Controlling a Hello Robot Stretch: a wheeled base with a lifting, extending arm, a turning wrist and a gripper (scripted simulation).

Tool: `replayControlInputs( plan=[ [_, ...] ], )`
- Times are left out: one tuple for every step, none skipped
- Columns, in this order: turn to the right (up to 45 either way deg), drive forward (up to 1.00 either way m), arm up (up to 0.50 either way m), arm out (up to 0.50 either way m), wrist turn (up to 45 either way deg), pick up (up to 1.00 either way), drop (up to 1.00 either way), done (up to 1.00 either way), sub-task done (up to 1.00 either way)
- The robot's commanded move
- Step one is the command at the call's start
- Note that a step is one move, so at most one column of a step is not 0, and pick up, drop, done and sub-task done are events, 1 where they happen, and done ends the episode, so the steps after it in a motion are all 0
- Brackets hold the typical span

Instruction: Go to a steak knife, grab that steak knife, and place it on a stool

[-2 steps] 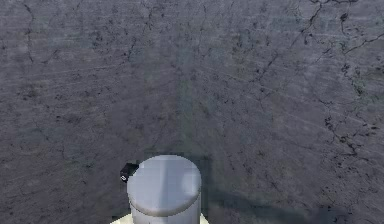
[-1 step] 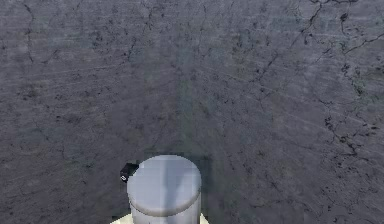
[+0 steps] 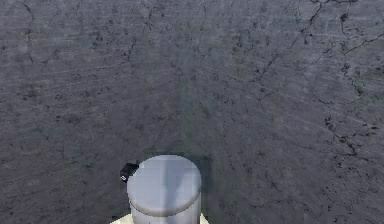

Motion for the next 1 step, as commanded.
replayControlInputs(
  plan=[
    [0.0, 0.0, 0.0, 0.0, 0.0, 0.0, 1.0, 0.0, 0.0]
  ],
)
